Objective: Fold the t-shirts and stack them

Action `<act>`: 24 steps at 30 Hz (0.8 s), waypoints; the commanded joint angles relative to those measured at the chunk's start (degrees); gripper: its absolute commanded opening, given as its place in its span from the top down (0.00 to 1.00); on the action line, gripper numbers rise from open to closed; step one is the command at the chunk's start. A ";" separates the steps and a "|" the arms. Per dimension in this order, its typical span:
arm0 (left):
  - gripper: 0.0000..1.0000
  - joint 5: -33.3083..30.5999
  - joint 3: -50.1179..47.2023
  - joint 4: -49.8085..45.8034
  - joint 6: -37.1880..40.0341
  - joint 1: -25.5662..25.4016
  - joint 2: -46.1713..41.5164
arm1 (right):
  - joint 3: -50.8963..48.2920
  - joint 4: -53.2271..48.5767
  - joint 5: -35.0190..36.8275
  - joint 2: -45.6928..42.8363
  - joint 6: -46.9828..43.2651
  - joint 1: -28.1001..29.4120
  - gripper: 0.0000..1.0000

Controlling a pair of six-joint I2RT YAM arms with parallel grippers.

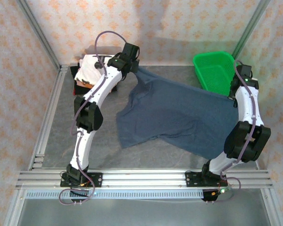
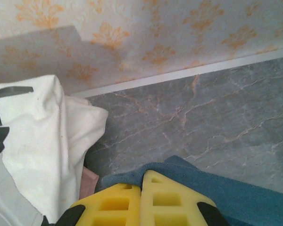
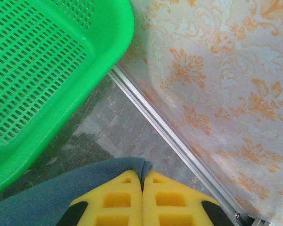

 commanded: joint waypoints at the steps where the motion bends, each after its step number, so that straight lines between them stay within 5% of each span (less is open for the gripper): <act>1: 1.00 -4.08 1.01 0.10 0.86 -0.17 -1.17 | -2.61 1.26 2.91 -2.67 -0.02 -0.81 1.00; 12: 1.00 5.57 -22.13 8.21 -8.24 3.96 -12.69 | -13.44 1.50 -1.87 -13.08 4.55 -1.03 1.00; 24: 1.00 12.55 -27.91 8.12 -11.35 4.59 -9.66 | -25.77 4.97 -4.34 -18.94 6.69 -3.03 1.00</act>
